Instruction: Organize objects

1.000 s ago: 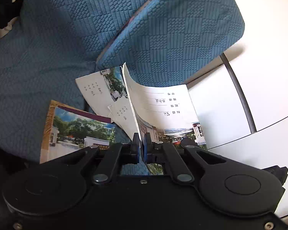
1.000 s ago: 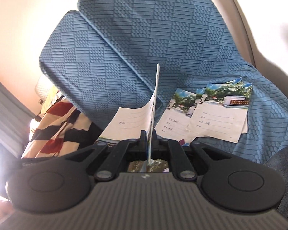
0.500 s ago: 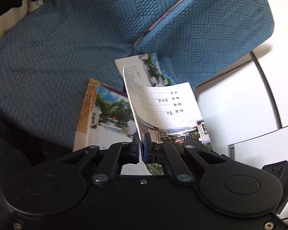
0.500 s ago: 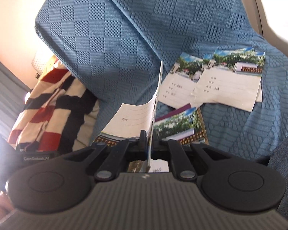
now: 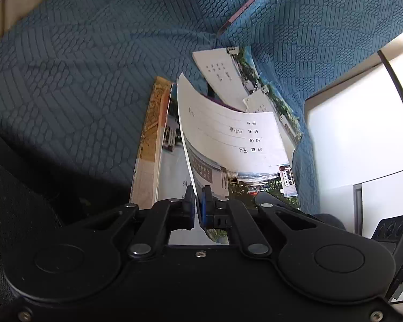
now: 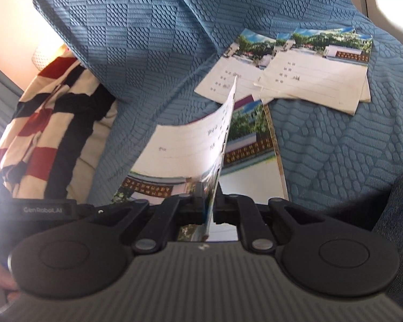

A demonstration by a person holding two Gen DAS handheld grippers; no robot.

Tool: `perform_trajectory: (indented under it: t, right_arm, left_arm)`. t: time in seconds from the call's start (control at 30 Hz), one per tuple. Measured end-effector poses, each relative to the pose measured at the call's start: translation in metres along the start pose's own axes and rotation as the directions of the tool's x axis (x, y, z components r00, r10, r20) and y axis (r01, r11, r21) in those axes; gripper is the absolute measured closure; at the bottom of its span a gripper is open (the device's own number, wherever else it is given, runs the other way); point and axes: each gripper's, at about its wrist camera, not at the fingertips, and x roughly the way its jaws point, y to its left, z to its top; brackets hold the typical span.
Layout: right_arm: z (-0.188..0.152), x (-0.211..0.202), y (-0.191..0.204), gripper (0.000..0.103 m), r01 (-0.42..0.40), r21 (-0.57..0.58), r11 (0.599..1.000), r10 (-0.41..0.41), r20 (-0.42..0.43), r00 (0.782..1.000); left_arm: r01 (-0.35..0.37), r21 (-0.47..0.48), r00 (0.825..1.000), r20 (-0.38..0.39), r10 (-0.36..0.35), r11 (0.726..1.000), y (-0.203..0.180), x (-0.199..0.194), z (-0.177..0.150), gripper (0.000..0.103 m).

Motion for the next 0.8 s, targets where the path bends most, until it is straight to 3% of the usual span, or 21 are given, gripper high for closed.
perform_trajectory:
  t: [0.47, 0.57, 0.63, 0.8]
  right_arm:
    - [-0.007, 0.006, -0.005, 0.09, 0.038, 0.0, 0.999, -0.038, -0.043, 0.998]
    - [-0.006, 0.004, -0.004, 0.066, 0.062, -0.006, 0.998, -0.063, -0.053, 0.997]
    - [-0.007, 0.003, -0.003, 0.042, 0.064, -0.011, 0.998, -0.064, -0.058, 0.996]
    - [-0.006, -0.005, -0.002, 0.036, 0.094, -0.028, 0.995, -0.096, -0.06, 0.994]
  left_arm:
    - [-0.022, 0.008, 0.999, -0.037, 0.023, 1.0, 0.0, 0.004, -0.01, 0.099]
    - [-0.039, 0.037, 0.999, -0.035, 0.04, 0.999, -0.005, 0.001, -0.01, 0.091]
    - [-0.042, 0.047, 0.998, -0.037, 0.044, 0.998, -0.007, -0.002, -0.011, 0.089]
    - [-0.086, 0.101, 0.996, -0.003, 0.087, 0.991, -0.017, -0.015, -0.015, 0.084]
